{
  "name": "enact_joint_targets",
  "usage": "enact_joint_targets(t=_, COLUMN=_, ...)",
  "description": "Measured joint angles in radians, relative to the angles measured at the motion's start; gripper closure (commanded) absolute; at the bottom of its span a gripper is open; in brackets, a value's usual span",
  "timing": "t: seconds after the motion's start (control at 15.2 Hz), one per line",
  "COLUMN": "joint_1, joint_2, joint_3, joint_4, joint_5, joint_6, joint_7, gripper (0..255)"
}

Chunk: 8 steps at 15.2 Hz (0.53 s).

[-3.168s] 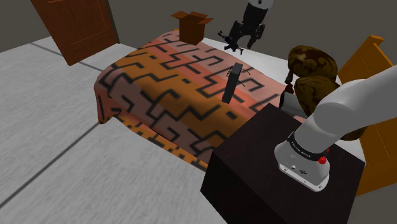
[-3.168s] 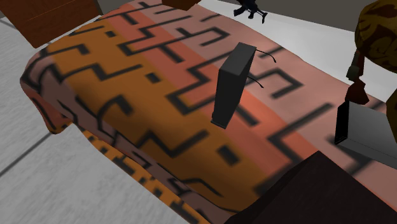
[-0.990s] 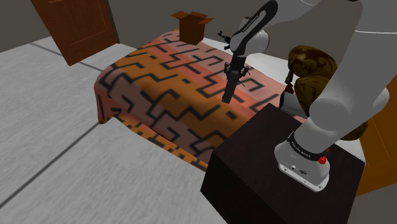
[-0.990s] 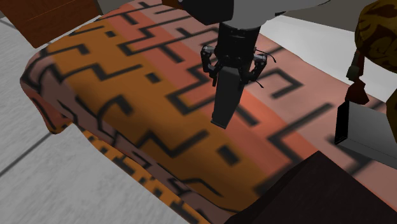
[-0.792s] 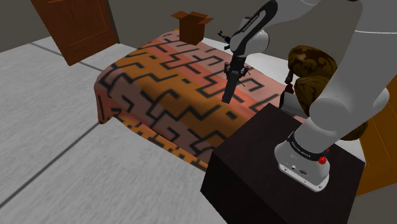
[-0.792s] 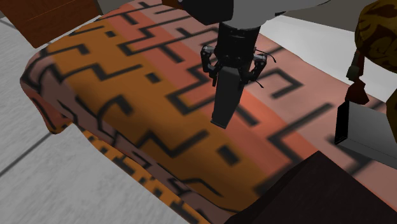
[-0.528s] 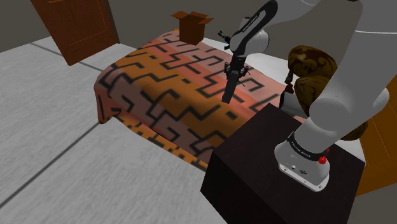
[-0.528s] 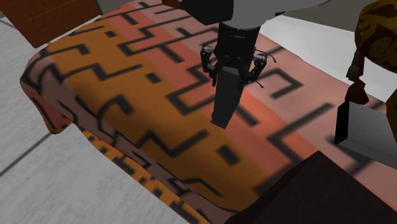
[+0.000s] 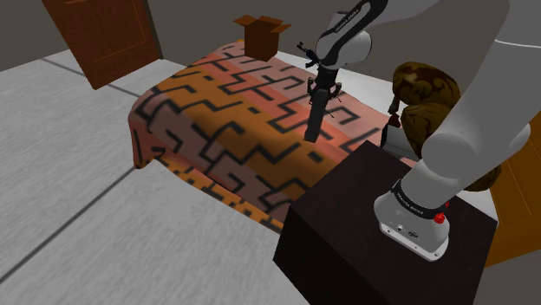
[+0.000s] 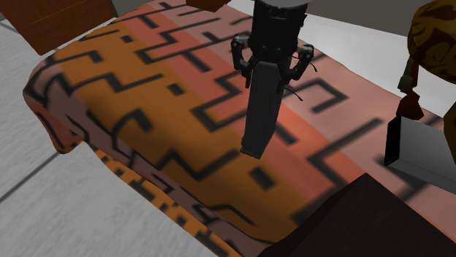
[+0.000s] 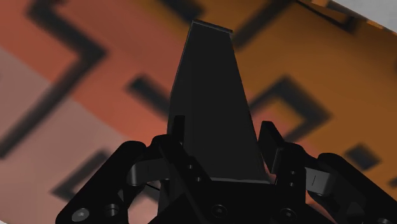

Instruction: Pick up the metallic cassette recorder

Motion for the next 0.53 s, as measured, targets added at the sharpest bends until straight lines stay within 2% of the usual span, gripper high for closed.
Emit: enact_joint_targets(t=0.53, joint_1=0.003, joint_2=-0.083, joint_3=-0.004, joint_4=0.011, joint_5=-0.013, joint_6=-0.094, joint_7=0.009, gripper=255)
